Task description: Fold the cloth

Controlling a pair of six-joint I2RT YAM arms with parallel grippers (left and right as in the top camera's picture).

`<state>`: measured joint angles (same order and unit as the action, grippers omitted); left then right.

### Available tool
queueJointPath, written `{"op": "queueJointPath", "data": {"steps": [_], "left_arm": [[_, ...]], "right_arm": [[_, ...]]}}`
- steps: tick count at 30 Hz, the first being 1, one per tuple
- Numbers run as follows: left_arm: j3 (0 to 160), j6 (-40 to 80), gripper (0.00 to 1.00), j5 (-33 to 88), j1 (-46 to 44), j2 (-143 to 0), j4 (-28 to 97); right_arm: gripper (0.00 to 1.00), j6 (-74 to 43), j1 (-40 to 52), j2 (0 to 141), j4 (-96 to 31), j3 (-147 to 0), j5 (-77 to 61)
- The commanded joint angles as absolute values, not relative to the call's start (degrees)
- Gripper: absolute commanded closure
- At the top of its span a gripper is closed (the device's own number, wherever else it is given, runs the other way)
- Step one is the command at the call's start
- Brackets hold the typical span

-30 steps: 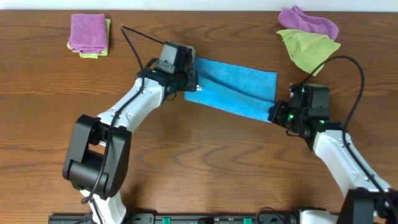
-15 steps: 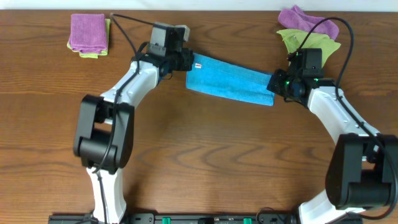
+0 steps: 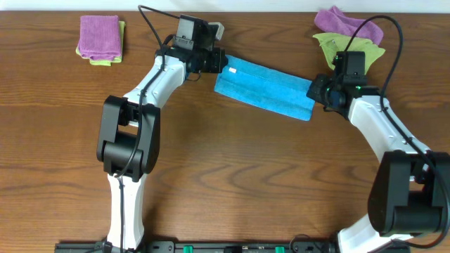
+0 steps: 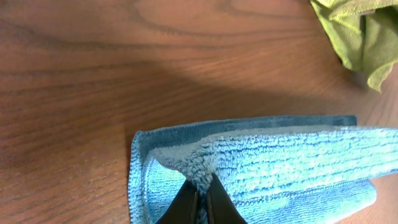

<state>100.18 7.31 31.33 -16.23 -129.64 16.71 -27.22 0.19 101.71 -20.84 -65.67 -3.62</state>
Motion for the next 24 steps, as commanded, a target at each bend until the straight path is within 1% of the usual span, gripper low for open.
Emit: {"op": "queueJointPath", "data": {"steps": [1, 6, 9, 16, 21, 24], "left_arm": [[101.47, 4.01, 0.95, 28.49, -14.96, -130.56, 17.15], [101.47, 3.75, 0.94, 27.53, -14.85, -130.56, 19.44], [101.47, 3.14, 0.95, 24.86, -14.61, -130.56, 20.36], [101.49, 2.98, 0.94, 25.08, -13.72, -130.54, 15.97], [101.82, 5.85, 0.94, 25.10, -13.74, -130.43, 15.79], [101.86, 6.79, 0.94, 24.73, -13.74, -130.06, 15.14]], "right_arm": [[0.99, -28.21, -0.45, 103.37, -20.53, -66.39, -0.40], [0.98, -28.23, -0.21, 104.92, -20.82, -66.39, -4.23], [0.98, -28.21, 0.12, 104.92, -19.99, -66.39, -4.49], [0.98, -27.57, 0.08, 104.92, -15.14, -66.39, -4.80], [0.98, -26.65, 0.10, 104.92, -10.39, -66.39, -12.16], [0.98, -26.70, 0.08, 104.92, -9.63, -66.39, -11.77]]}}
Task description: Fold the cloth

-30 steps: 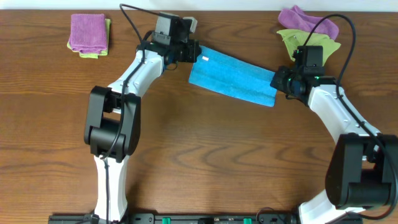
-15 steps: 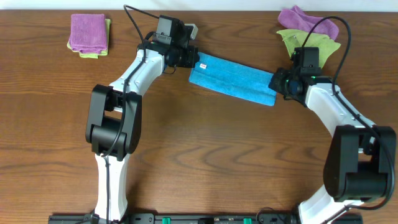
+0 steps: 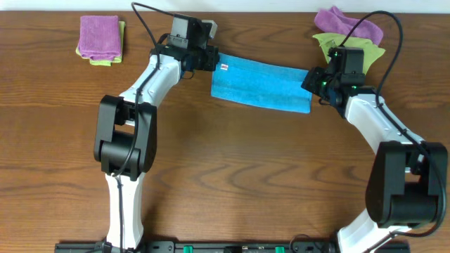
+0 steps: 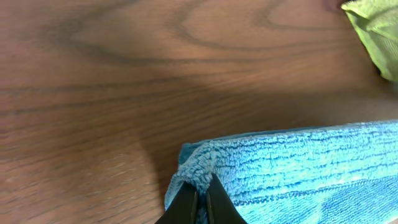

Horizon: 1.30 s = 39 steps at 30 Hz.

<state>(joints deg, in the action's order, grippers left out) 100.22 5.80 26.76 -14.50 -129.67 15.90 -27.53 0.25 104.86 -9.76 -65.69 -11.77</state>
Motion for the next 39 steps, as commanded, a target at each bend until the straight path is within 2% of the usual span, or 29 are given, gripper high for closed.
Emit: {"op": "queueJointPath", "data": {"steps": [1, 11, 19, 24, 34, 35, 36, 38, 39], "left_arm": [[101.86, 6.79, 0.95, 24.36, -13.72, -130.06, 14.55], [101.84, 6.24, 0.94, 27.42, -13.41, -130.34, 9.63], [101.86, 5.74, 0.95, 28.56, -12.97, -130.39, 23.00], [101.86, 5.76, 0.95, 28.53, -11.88, -130.39, 26.55], [101.84, 5.65, 0.94, 27.64, -11.64, -130.39, 31.94], [101.84, 5.06, 0.94, 27.66, -11.64, -130.39, 32.77], [101.84, 5.08, 0.70, 27.66, -11.64, -130.39, 33.23], [101.84, 4.67, 0.34, 27.68, -11.57, -130.39, 34.41], [101.84, 4.23, 0.32, 27.70, -11.53, -130.39, 35.09]], "right_arm": [[0.98, -26.72, 0.05, 104.92, -9.69, -66.39, -11.00], [0.98, -27.42, 0.03, 105.89, -9.91, -66.39, -3.07], [0.98, -28.71, 0.47, 105.36, -21.34, -66.43, -7.97], [0.98, -28.67, 0.47, 105.21, -29.56, -66.43, -6.15], [0.99, -28.67, 0.40, 105.21, -30.24, -66.43, -4.51], [0.86, -28.67, 0.40, 105.21, -30.22, -66.43, -4.49], [0.61, -28.67, 0.40, 105.21, -30.15, -66.43, -4.51], [0.37, -28.64, 0.40, 105.21, -30.13, -66.43, -4.51], [0.33, -28.62, 0.40, 105.21, -30.24, -66.43, -4.51]]}}
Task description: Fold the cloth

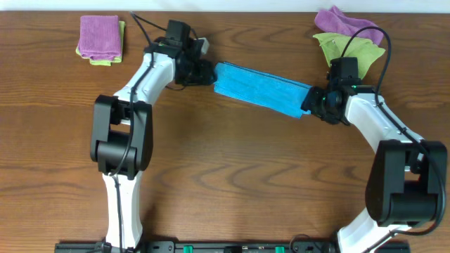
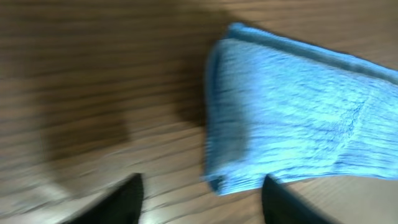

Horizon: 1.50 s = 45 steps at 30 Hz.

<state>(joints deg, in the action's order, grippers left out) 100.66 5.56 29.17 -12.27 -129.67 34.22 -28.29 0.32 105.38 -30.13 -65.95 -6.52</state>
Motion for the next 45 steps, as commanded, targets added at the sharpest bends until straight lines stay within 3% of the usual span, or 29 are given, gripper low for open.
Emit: {"op": "queueJointPath", "data": {"steps": [1, 7, 15, 18, 21, 33, 35, 41, 43, 45], "left_arm": [[101.86, 3.64, 0.31, 27.70, -11.49, -130.39, 35.83], [101.86, -0.67, 0.41, 27.66, -11.49, -126.76, 37.78], [101.84, -1.65, 0.33, 27.99, -11.62, -122.61, 35.09], [101.84, -1.74, 0.32, 32.40, -12.47, -122.61, 32.18], [101.84, -1.76, 0.28, 29.47, -13.58, -123.00, 31.66], [101.82, -1.80, 0.28, 25.08, -14.13, -128.20, 32.80], [101.82, -1.76, 0.29, 25.17, -14.24, -129.03, 32.77], [101.84, -1.72, 0.48, 28.56, -14.39, -129.75, 32.32], [101.82, -1.72, 0.49, 28.56, -14.39, -129.78, 32.38], [101.82, -1.74, 0.41, 28.53, -14.39, -129.78, 32.32]], "right_arm": [[0.33, -28.60, 0.40, 105.16, -30.24, -66.46, -4.80], [0.36, -25.36, 0.40, 99.77, -29.78, -66.46, -4.91], [0.34, -24.53, 0.40, 94.91, -30.39, -66.43, -6.72], [0.43, -24.56, 0.47, 94.91, -30.94, -66.43, -7.11], [0.39, -24.14, 0.47, 94.91, -31.40, -66.43, -8.97], [0.38, -21.98, 0.43, 94.91, -33.08, -66.43, -9.23], [0.39, -21.93, 0.40, 94.91, -33.04, -66.43, -9.19], [0.40, -20.51, 0.40, 94.91, -33.01, -66.43, -8.82], [0.40, -20.51, 0.40, 94.91, -32.99, -66.43, -8.82], [0.40, -20.49, 0.40, 94.91, -32.97, -66.43, -8.80]]}}
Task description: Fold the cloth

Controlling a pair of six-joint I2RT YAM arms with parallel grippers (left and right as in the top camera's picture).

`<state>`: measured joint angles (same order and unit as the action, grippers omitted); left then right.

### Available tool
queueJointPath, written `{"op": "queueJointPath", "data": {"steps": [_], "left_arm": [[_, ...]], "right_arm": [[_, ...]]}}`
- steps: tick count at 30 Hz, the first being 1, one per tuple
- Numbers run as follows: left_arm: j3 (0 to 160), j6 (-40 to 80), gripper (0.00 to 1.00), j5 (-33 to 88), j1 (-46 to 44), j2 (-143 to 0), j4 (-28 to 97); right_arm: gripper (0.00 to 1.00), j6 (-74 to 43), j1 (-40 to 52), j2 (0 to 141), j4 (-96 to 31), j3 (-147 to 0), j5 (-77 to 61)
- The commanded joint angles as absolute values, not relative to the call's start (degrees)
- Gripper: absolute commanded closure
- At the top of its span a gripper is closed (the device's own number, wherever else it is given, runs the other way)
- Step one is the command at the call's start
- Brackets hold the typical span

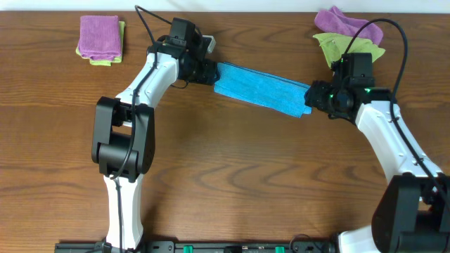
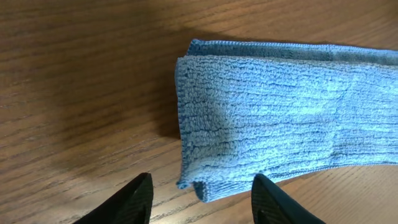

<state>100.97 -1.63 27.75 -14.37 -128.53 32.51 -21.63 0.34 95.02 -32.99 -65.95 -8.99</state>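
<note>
The blue cloth (image 1: 260, 88) lies on the table as a long narrow folded strip, slanting from upper left to lower right. Its left end (image 2: 249, 118) shows two layers. My left gripper (image 1: 205, 70) (image 2: 202, 177) hangs open just off that left end, and its black fingertips (image 2: 140, 196) hold nothing. My right gripper (image 1: 316, 97) sits at the strip's right end; the overhead view does not show how its jaws stand.
A folded purple cloth on a green one (image 1: 99, 39) lies at the back left. A crumpled purple cloth (image 1: 344, 22) and a green cloth (image 1: 330, 43) lie at the back right, close behind my right arm. The table is brown wood (image 1: 232, 176).
The cloth lies where it did. My left gripper stays open and now sits steady, nearer the strip's left end. My right wrist has shifted slightly right and back.
First my left gripper was shut on the cloth's left corner, with the cloth a wider folded band. Then both ends were further back, the corner still pinched. Later the left gripper was open and the cloth lay as a narrower strip, as it does now.
</note>
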Motion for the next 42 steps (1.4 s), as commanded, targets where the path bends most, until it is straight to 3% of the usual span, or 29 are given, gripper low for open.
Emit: {"op": "queueJointPath", "data": {"steps": [1, 6, 9, 11, 14, 16, 26, 33, 35, 36, 37, 38, 39, 40, 41, 42], "left_arm": [[101.82, -1.76, 0.38, 28.47, -14.39, -129.78, 32.32], [101.71, -1.74, 0.38, 28.14, -14.39, -131.09, 31.46], [101.71, -1.72, 0.44, 29.45, -14.39, -132.35, 31.29], [101.71, -1.69, 0.57, 30.72, -14.39, -132.60, 31.09], [101.71, -1.23, 0.67, 31.64, -14.39, -132.64, 31.00], [101.73, -0.71, 0.93, 32.36, -14.39, -132.64, 31.05], [101.75, 3.01, 0.94, 40.14, -14.39, -132.40, 32.58], [101.75, 2.28, 0.94, 34.35, -14.48, -132.31, 39.13], [101.73, 2.28, 0.94, 34.30, -14.70, -132.31, 39.18], [101.73, 2.31, 0.89, 34.30, -14.83, -132.31, 38.96], [101.73, 2.31, 0.50, 34.30, -14.96, -132.31, 38.74], [101.73, 2.31, 0.20, 34.30, -15.05, -132.31, 38.63], [101.75, 2.31, 0.11, 34.33, -15.09, -132.31, 38.50], [101.75, 2.31, 0.06, 34.33, -15.14, -132.31, 38.46], [101.75, 2.31, 0.03, 34.35, -15.14, -132.31, 38.50], [101.75, 2.28, 0.05, 34.44, -15.14, -132.31, 38.57]], "right_arm": [[0.40, -20.49, 0.40, 94.91, -32.95, -66.43, -8.80], [0.40, -20.51, 0.40, 94.91, -32.95, -66.43, -8.82], [0.41, -20.51, 0.40, 94.91, -32.97, -66.43, -8.82], [0.41, -20.51, 0.40, 94.91, -32.97, -66.43, -8.82], [0.41, -20.51, 0.40, 94.91, -32.97, -66.43, -8.82], [0.41, -20.51, 0.40, 94.91, -32.97, -66.43, -8.82], [0.42, -20.49, 0.40, 94.91, -32.97, -66.43, -8.82], [0.42, -20.51, 0.40, 94.91, -32.73, -66.43, -8.84], [0.47, -20.49, 0.54, 94.94, -31.68, -66.43, -9.72], [0.52, -20.49, 0.71, 94.96, -31.44, -66.43, -9.87], [0.57, -20.40, 0.93, 95.15, -31.14, -66.43, -9.87], [0.61, -20.23, 1.08, 95.31, -31.05, -66.43, -9.93], [0.66, -19.97, 1.21, 95.55, -31.07, -66.43, -9.91], [0.81, -19.62, 1.28, 95.83, -31.18, -66.41, -9.93], [0.94, -19.62, 1.32, 96.03, -31.31, -66.41, -9.93], [0.98, -19.62, 1.32, 96.03, -31.40, -66.41, -9.93]]}}
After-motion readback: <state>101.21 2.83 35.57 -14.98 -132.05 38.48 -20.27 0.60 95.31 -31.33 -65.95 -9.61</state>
